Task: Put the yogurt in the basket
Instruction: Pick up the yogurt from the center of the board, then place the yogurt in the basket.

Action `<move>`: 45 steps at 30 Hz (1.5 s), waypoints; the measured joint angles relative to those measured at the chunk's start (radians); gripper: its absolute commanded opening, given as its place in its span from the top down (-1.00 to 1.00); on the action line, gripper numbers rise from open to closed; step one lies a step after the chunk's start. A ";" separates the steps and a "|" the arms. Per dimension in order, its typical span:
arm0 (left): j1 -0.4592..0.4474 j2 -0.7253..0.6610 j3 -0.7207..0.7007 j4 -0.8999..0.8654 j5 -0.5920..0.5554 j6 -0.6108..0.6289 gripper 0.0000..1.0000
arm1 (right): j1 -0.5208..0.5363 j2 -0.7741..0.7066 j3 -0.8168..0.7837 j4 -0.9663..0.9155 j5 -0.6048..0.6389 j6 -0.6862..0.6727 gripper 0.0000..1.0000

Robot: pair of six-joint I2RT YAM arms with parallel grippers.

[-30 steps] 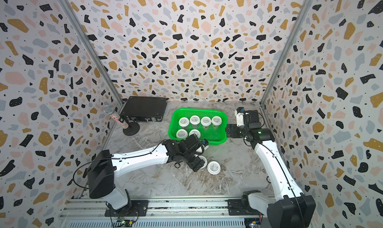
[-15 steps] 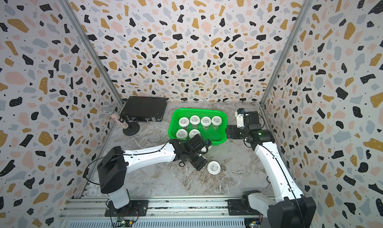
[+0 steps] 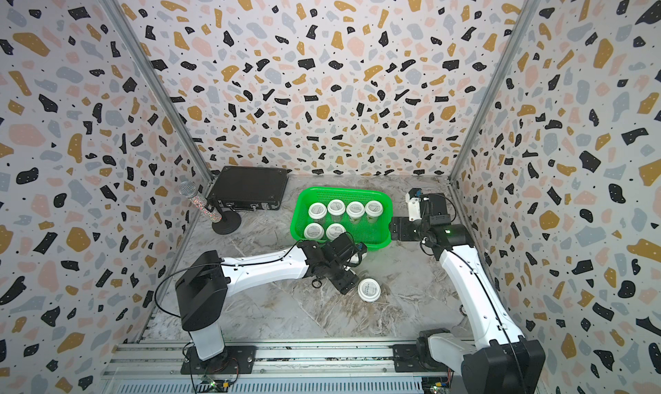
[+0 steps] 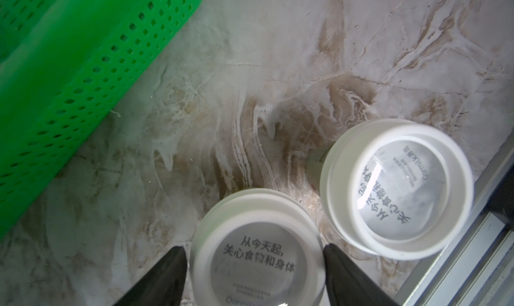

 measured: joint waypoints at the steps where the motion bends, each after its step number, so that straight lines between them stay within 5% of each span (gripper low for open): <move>1: 0.000 0.002 0.001 0.001 0.000 0.000 -0.55 | 0.000 0.000 0.000 0.000 0.000 0.000 -0.73; 12: 0.000 -0.021 0.002 -0.006 -0.004 0.001 -0.48 | 0.000 0.000 -0.001 0.000 0.000 0.000 -0.73; 28: 0.018 -0.306 0.056 -0.007 -0.040 0.022 -0.52 | 0.000 -0.017 -0.010 0.000 0.001 0.000 -0.73; 45: 0.097 0.004 0.449 -0.051 -0.143 -0.039 -0.50 | -0.001 -0.058 -0.055 0.008 0.041 0.004 -0.72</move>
